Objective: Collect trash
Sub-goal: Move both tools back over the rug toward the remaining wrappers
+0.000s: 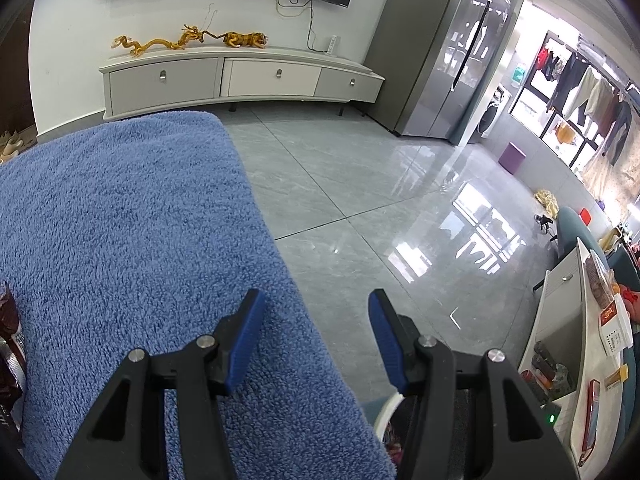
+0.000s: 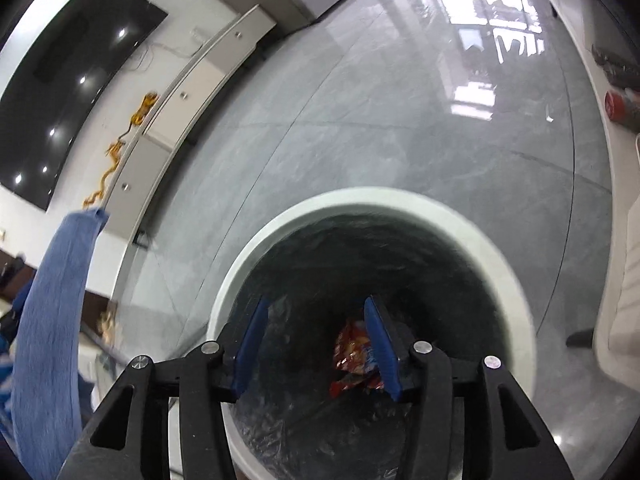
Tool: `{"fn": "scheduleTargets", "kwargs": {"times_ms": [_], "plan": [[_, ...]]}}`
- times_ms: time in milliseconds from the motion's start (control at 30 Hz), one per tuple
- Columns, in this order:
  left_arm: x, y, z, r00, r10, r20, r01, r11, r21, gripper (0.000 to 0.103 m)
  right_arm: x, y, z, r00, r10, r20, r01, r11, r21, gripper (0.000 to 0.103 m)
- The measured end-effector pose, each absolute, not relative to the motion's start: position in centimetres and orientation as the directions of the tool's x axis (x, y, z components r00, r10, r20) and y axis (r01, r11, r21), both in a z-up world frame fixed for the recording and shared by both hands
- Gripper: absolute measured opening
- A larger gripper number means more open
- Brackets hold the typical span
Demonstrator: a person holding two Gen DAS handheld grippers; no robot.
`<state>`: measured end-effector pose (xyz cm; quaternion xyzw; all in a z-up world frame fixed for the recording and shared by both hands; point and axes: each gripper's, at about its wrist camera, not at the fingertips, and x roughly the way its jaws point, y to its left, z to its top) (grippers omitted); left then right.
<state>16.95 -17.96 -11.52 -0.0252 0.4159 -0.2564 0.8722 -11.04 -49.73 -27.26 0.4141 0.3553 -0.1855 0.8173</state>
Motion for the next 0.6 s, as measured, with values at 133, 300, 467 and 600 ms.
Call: {"fn": "scheduleTargets", "kwargs": {"times_ms": [133,300,467,600], "plan": [[16.8,-18.5,-11.3,0.534,-0.444,-0.720,0.432,0.875,-0.219,0.052,-8.1,-51.3,-26.6,0.658,-0.081,-0.749,0.625,0.613,0.483,0.057],[15.3,-19.4,-10.1,0.599,-0.396,-0.696,0.449,0.886,-0.118,0.052,-4.6,-51.1,-23.8,0.610,-0.125,-0.782,0.638,0.663,0.392,0.057],[13.7,-18.6,-8.9,0.626,-0.390,-0.675,0.457,0.885,-0.088,0.052,-1.8,-47.0,-17.9,0.616,-0.174,-0.768,0.578,0.762,0.291,0.057],[12.4,-16.2,-7.3,0.648,-0.391,-0.653,0.445,0.891,-0.091,0.052,-0.1,-41.9,-12.2,0.668,-0.185,-0.721,0.502,0.826,0.254,0.057]]}}
